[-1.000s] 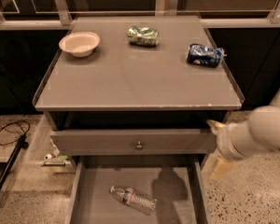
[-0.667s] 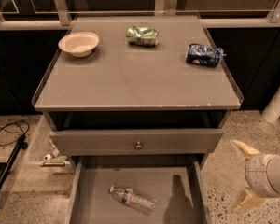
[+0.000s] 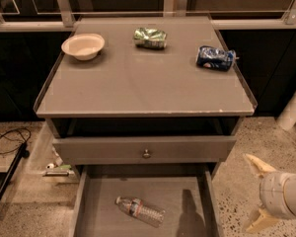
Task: Pick water bottle from middle drawer and place on counter
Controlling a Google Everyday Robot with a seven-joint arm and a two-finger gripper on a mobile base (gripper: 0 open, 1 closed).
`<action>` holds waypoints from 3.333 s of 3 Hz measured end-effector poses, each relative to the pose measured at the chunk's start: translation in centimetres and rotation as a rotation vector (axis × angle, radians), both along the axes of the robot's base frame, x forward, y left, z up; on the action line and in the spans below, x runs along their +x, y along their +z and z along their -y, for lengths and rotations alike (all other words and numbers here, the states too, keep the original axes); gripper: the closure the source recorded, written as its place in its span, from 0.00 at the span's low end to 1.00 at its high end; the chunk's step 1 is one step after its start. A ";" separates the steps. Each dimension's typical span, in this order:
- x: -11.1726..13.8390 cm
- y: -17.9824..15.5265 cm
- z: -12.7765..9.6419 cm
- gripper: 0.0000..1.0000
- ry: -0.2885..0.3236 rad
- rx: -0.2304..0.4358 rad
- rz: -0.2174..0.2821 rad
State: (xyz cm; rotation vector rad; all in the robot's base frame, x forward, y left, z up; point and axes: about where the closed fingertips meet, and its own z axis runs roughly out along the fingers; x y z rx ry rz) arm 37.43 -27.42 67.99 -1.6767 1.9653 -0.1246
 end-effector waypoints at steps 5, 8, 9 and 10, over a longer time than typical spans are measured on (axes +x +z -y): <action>-1.9 -10.7 -15.7 0.00 0.165 0.335 -0.022; 3.2 -22.2 -22.2 0.00 0.084 0.423 -0.184; 4.1 -25.2 -23.3 0.00 0.044 0.436 -0.226; 4.6 -27.7 -24.0 0.00 0.016 0.443 -0.253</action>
Offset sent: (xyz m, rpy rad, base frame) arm -0.0284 0.1078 -0.0924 0.3392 -0.0179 0.1190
